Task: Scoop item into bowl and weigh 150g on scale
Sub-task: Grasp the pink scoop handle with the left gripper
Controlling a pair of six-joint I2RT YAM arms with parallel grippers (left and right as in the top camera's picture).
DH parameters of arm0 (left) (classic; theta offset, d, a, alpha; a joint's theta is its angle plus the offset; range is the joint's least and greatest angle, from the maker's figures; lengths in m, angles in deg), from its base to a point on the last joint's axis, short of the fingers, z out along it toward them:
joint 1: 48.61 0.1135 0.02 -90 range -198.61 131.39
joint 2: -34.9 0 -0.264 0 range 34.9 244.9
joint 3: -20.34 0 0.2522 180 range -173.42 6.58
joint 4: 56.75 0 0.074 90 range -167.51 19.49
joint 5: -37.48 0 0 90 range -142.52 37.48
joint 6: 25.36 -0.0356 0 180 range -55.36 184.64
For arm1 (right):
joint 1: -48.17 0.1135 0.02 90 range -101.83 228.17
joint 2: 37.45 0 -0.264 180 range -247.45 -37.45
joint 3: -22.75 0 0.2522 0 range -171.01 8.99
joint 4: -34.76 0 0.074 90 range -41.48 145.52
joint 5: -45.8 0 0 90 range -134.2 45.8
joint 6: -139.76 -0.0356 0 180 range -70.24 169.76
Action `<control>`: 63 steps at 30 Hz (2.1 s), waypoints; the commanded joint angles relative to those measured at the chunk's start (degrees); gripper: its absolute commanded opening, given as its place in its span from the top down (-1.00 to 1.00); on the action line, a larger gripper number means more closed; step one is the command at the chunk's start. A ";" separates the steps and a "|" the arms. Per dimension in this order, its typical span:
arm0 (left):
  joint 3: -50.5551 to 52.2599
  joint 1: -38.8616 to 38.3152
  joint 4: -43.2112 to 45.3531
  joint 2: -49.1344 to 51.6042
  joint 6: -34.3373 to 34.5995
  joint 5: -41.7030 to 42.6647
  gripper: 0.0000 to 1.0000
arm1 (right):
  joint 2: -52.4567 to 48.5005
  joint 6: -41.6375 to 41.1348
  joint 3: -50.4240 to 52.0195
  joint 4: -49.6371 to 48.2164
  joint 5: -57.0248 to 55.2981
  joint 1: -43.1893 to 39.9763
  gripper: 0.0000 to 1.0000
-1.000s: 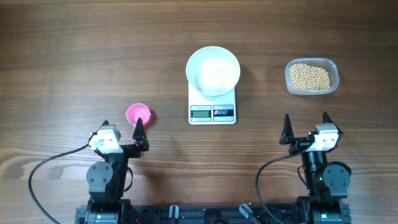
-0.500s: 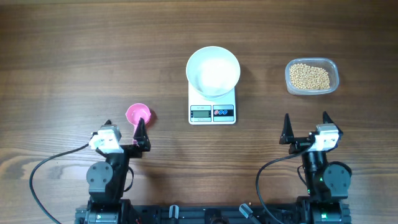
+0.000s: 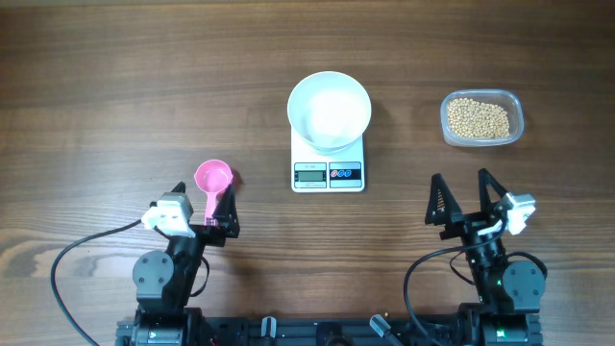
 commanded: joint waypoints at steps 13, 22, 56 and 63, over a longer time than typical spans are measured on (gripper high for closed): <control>-37.13 2.27 -39.36 28.09 -1.73 17.68 -1.00 | -9.27 2.21 -11.47 12.74 18.93 -0.22 -0.99; -41.90 4.37 -42.12 45.70 20.09 2.97 -1.00 | -38.25 10.45 -27.02 15.54 31.87 -0.22 -1.00; -38.47 15.52 -34.58 81.72 -0.81 22.12 -0.42 | -45.48 1.66 -27.08 17.03 34.36 -0.22 -0.99; -38.07 15.52 -32.39 81.77 -0.20 23.43 -0.01 | -45.48 1.14 -27.06 16.92 34.32 -0.22 -0.99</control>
